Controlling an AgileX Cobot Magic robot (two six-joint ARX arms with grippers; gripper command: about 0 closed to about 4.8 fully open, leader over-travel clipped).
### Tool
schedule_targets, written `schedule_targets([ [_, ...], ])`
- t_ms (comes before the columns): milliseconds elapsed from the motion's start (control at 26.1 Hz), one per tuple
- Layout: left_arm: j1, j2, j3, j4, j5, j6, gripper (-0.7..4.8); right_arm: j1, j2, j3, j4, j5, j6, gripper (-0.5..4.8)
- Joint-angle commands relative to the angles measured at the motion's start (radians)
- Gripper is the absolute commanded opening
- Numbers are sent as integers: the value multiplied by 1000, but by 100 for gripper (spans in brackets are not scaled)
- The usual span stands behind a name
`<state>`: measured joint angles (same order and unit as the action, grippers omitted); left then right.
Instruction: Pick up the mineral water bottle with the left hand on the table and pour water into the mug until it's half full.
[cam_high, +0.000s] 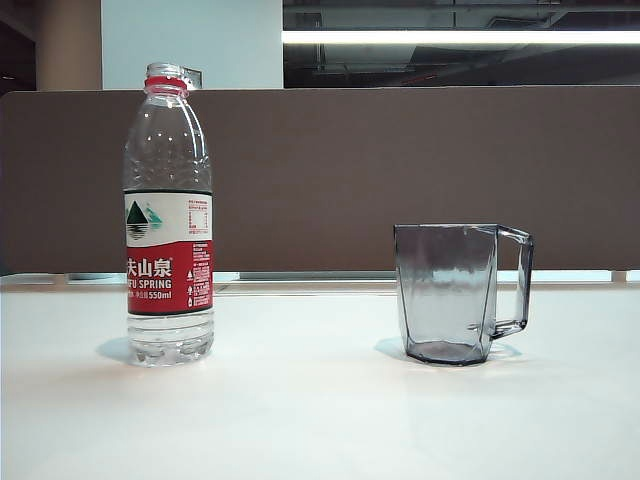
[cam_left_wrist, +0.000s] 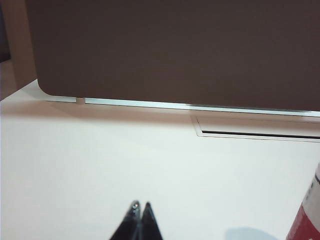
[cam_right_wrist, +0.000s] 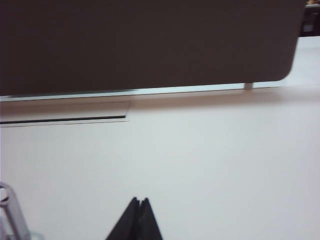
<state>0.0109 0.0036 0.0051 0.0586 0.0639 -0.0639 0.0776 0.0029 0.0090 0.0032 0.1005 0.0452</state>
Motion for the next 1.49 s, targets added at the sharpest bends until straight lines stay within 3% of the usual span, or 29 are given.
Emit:
schedule_targets([
  [38,1,0,5,9,3,3,-5,23,-2,4,31,62,3,-2],
  [268,0,0,25,6,5,2,-5,22,0,61,22,55,3,-1],
  [459,0,2,133,-85,4,-96,-5,22,3,213,-46,28,4,-2],
  [574,0,27,183,-111,30,-98,-5,22,7,274,-94,28,4,-2],
  [842,-35,361,407,-109,83,-93,-5,23,220,483,-113,-79,3,-2],
  [995,-176,523,504,-98,94,-84,-5,23,345,574,-127,-159,3,-3],
  [1110,-310,583,509,-51,92,-30,-5,53,390,608,-142,-182,3,-3],
  [1187,-350,593,506,-51,91,14,-5,94,390,608,-170,-182,3,-3],
  [1378,-356,598,431,-9,94,29,-5,218,387,608,-243,-166,2,-3],
  [1493,-356,598,306,146,142,26,-5,294,387,608,-263,-157,-31,-3],
])
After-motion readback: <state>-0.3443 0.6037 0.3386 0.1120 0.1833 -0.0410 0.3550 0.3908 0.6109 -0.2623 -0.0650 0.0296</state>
